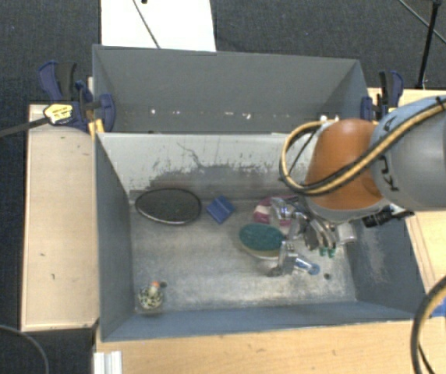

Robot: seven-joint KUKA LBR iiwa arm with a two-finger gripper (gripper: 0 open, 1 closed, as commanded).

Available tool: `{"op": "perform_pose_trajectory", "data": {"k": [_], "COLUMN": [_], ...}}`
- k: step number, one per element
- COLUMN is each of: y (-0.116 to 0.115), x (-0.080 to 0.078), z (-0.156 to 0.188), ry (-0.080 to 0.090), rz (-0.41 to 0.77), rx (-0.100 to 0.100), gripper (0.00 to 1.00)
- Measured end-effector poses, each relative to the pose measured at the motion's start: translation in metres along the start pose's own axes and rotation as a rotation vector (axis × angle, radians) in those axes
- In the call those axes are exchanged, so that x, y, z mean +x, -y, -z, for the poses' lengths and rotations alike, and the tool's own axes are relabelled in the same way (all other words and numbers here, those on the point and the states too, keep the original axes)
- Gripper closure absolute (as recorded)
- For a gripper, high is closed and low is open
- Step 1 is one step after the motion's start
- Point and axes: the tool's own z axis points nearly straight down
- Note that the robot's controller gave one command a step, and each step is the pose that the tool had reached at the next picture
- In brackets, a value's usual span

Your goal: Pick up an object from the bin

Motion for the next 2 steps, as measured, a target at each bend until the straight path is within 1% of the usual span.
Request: {"op": "perform_pose_trajectory", "data": {"k": [1, 2], "y": [0.000, 0.003], "x": [-0.002, 0.000], "z": [0.006, 0.146], "ry": [0.007, 0.006], "rz": [0.000, 0.029], "rx": [0.000, 0.002], "gripper": [1.00, 1.00]}}
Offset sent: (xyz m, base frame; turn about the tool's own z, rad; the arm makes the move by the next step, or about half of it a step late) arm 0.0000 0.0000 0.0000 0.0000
